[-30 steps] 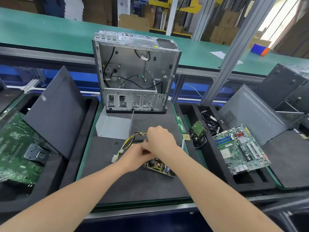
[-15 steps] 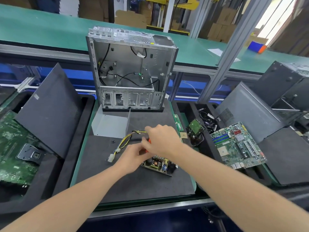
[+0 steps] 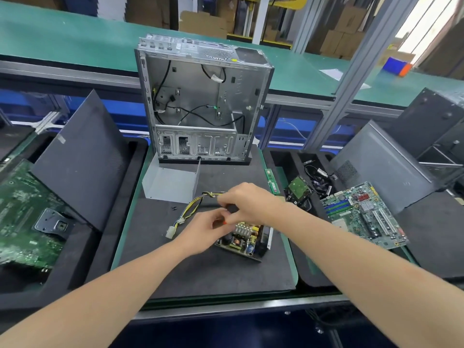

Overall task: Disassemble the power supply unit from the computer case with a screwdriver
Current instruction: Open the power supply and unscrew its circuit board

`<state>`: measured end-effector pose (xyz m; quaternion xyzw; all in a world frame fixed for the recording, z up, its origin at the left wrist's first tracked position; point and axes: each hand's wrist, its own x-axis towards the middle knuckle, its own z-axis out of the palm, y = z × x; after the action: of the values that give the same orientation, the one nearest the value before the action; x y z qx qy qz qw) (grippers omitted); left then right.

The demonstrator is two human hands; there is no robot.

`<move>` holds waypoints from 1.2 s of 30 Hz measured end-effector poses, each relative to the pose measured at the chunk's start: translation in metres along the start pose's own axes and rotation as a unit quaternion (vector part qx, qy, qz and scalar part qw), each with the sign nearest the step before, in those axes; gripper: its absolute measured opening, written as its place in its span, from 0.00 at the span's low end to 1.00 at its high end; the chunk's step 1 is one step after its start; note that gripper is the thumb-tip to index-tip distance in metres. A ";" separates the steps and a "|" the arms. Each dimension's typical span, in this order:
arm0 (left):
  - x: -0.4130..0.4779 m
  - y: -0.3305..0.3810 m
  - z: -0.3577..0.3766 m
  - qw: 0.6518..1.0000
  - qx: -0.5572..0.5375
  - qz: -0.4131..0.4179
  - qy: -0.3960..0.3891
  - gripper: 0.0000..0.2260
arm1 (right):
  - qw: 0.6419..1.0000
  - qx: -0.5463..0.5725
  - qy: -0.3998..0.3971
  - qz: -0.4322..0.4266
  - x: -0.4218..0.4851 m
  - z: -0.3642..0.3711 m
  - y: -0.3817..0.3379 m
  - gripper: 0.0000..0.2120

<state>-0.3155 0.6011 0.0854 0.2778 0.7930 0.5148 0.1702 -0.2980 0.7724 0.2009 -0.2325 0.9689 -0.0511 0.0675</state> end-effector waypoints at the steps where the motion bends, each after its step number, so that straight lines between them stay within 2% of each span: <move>1: -0.001 0.001 0.001 1.000 0.001 0.004 -0.001 0.10 | 0.999 -0.010 -0.009 -0.035 -0.001 -0.001 0.002 0.08; 3: -0.003 0.003 0.003 1.000 0.004 0.006 0.004 0.12 | 0.998 -0.019 -0.013 -0.057 -0.001 -0.003 0.002 0.09; 5: -0.003 0.002 0.004 1.000 0.006 0.007 0.013 0.11 | 0.999 -0.022 0.025 -0.007 -0.004 0.003 -0.004 0.10; 7: -0.004 0.001 0.006 1.000 0.000 -0.002 0.021 0.07 | 0.986 -0.046 0.097 0.125 -0.007 0.017 -0.016 0.11; 9: -0.003 -0.001 0.011 0.999 -0.011 -0.011 0.032 0.06 | 0.950 -0.062 0.144 0.270 -0.001 0.027 -0.031 0.11; 11: -0.003 -0.004 0.014 0.999 -0.015 -0.015 0.041 0.09 | 0.929 -0.027 0.146 0.340 0.008 0.030 -0.039 0.11; 14: -0.003 -0.005 0.011 0.999 -0.008 -0.030 0.032 0.07 | 0.937 -0.003 0.123 0.327 0.015 0.029 -0.041 0.07; 16: -0.002 -0.004 0.008 0.999 -0.001 -0.032 0.018 0.07 | 0.961 -0.009 0.118 0.251 0.012 0.025 -0.038 0.06; 19: -0.001 -0.003 0.005 1.000 0.015 -0.012 0.020 0.05 | 0.994 0.001 0.065 0.091 0.003 0.012 -0.018 0.07; 22: -0.003 0.000 0.006 1.000 0.004 0.013 0.010 0.02 | 0.999 -0.006 0.016 -0.029 -0.004 -0.003 0.002 0.08; 24: -0.004 0.001 0.008 1.000 0.004 0.018 0.017 0.01 | 0.999 -0.011 0.006 -0.053 -0.006 -0.005 0.003 0.08; 26: -0.005 0.001 0.010 0.999 0.002 0.021 0.034 0.04 | 0.999 -0.015 0.030 -0.008 -0.008 0.001 -0.004 0.08; 28: -0.005 -0.001 0.014 0.999 -0.004 0.014 0.048 0.06 | 0.987 -0.053 0.087 0.126 -0.007 0.013 -0.017 0.10; 30: -0.004 -0.002 0.017 0.998 -0.001 0.009 0.056 0.11 | 0.952 -0.083 0.126 0.268 -0.001 0.022 -0.031 0.11; 31: -0.004 -0.002 0.018 0.998 0.004 0.004 0.058 0.15 | 0.939 -0.072 0.132 0.309 0.003 0.024 -0.036 0.11; 33: -0.004 -0.003 0.017 0.998 0.008 -0.003 0.055 0.17 | 0.932 -0.036 0.123 0.340 0.011 0.027 -0.041 0.09; 36: -0.005 -0.001 0.012 0.999 0.002 -0.009 0.042 0.07 | 0.944 -0.035 0.107 0.309 0.016 0.027 -0.039 0.06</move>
<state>-0.3053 0.6062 0.0797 0.2493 0.8028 0.5231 0.1405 -0.2905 0.7287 0.1778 0.0832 0.9958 -0.0184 -0.0327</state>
